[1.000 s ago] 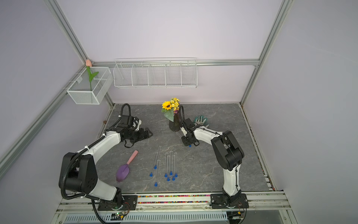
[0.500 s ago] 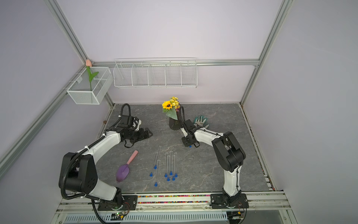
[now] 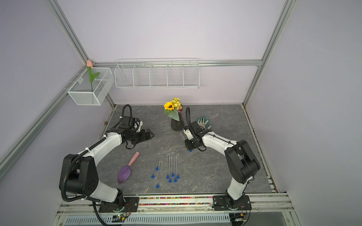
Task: Remove stoppers from test tubes
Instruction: Pick up the test tube at the center of the board.
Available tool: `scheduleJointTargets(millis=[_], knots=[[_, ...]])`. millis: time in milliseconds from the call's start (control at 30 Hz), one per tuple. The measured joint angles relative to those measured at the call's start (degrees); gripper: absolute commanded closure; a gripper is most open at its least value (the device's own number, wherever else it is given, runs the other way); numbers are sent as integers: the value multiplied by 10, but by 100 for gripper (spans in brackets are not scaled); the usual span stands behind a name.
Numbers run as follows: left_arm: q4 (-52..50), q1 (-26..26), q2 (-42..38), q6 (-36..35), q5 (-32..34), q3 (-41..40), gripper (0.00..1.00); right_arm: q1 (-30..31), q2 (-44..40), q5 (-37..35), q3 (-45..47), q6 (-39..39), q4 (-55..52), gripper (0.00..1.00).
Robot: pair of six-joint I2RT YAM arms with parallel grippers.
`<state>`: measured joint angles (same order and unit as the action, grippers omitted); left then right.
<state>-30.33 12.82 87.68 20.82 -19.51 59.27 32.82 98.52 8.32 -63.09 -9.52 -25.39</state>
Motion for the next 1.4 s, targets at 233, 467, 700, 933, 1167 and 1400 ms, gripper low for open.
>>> scheduleJointTargets(millis=[233,467,700,933,1167,1400], knots=[[14,0,29,6,-1,0,4,0,-12,38,35,-23,18,82],[81,0,59,45,-28,-19,6,0,-56,60,79,-49,70,82],[158,12,68,98,-78,-50,8,18,-119,68,153,-80,148,82],[195,59,-33,153,-115,-133,6,50,-189,64,214,-116,193,81],[234,59,-157,203,-156,-151,5,76,-246,63,204,-145,204,80],[250,92,-183,221,-175,-151,5,105,-248,64,145,-145,188,80]])
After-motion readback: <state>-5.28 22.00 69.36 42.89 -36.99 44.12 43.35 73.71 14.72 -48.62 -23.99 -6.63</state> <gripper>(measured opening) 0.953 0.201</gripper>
